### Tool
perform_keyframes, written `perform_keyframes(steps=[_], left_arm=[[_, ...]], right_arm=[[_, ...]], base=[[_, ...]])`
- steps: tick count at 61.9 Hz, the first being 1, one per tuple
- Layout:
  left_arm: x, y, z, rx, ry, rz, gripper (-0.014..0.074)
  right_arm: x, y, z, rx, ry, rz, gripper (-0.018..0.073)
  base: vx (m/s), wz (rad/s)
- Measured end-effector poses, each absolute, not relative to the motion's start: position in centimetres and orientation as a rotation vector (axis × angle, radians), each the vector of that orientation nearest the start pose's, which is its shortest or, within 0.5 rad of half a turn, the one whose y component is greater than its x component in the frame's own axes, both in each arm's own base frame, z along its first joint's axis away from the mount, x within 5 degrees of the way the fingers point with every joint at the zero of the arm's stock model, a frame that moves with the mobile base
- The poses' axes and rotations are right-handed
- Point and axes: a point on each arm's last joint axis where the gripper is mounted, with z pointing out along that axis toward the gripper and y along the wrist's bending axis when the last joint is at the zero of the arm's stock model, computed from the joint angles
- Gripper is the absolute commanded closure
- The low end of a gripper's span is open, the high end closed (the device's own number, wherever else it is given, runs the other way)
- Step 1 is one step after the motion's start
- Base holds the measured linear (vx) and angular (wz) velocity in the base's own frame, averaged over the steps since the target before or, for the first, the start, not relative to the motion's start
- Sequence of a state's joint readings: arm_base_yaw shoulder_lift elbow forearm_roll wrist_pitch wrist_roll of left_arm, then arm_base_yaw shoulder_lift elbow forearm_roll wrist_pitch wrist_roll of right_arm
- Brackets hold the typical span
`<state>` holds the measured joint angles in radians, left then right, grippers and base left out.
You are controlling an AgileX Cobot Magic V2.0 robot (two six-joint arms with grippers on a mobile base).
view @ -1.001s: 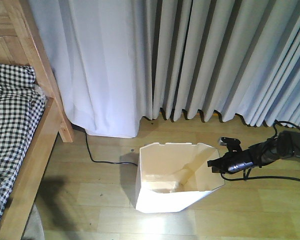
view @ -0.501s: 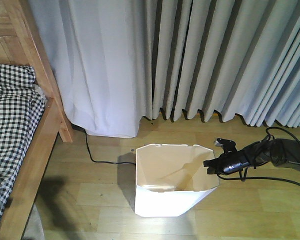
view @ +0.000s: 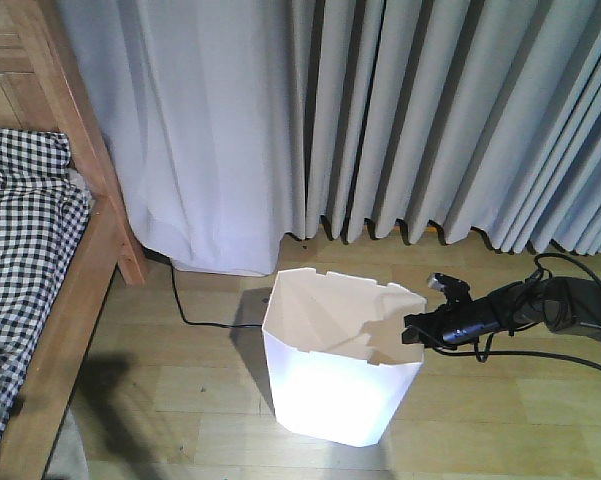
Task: Move trash bin to bedside with robot
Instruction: 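Push the bin into place near the bed foot with the right gripper, then open the right gripper and lift it off the bin rim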
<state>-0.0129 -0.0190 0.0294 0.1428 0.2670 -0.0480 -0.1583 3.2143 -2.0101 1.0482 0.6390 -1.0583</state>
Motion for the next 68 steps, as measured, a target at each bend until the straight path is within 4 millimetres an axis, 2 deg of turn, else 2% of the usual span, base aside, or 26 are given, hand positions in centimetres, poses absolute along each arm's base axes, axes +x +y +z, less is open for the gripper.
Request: perform_keyframes(steps=[13,30,41,57,64,68], left_arm=[[5.5,0.3,18.0,0.063,1.758,0.089,0.0602],[5.5,0.3,18.0,0.063,1.758,0.089,0.0602],[5.5,0.3,18.0,0.063,1.758,0.089,0.0602],[5.5,0.3,18.0,0.063,1.758,0.089,0.0602],[5.5,0.3,18.0,0.063,1.758,0.089,0.0602],[5.5,0.3,18.0,0.063,1.758,0.089,0.0602]], right_arm=[[41.9,-2.2,-22.6,0.037,2.868,0.802,0.0181],[42.9,-4.7,-19.7,0.065,2.814,0.934,0.0181],[42.4,-6.3,-19.3,0.087,2.809,1.01,0.0186],[41.6,-7.2,-18.9,0.152,2.805,1.147,0.0186],[41.7,-7.9,-18.6,0.137,2.834,1.095,0.0186],[41.9,-8.8,-18.1,0.152,2.886,0.999,0.0186]], base=[[0.0,0.0],[0.0,0.0],[0.0,0.0],[0.0,0.0],[0.0,0.0],[0.0,0.0]])
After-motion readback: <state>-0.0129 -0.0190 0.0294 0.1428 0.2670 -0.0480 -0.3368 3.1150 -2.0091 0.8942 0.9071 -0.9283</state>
